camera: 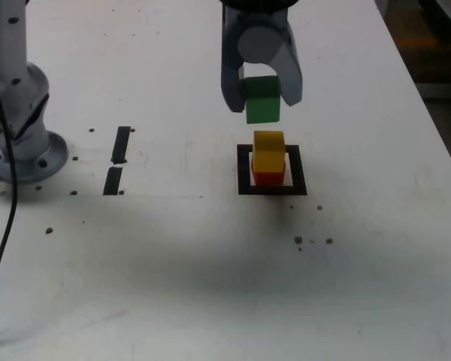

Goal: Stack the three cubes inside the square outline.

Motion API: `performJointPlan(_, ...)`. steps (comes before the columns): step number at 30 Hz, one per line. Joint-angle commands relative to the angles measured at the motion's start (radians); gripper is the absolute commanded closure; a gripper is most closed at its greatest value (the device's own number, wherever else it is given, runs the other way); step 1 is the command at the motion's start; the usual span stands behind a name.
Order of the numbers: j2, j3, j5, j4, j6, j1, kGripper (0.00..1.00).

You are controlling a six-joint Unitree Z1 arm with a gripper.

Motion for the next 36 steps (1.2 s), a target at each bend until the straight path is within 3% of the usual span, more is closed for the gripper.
performJointPlan(1, 0.006, 0.008, 0.0, -0.005, -0.01, -0.012, 0.86)
performJointPlan(12, 0.034, 0.07, -0.001, -0.088, -0.026, -0.027, 0.84)
performJointPlan(24, 0.046, 0.088, 0.029, -0.126, -0.026, -0.027, 0.82)
performJointPlan(36, 0.049, 0.101, 0.022, -0.138, -0.026, -0.027, 0.57)
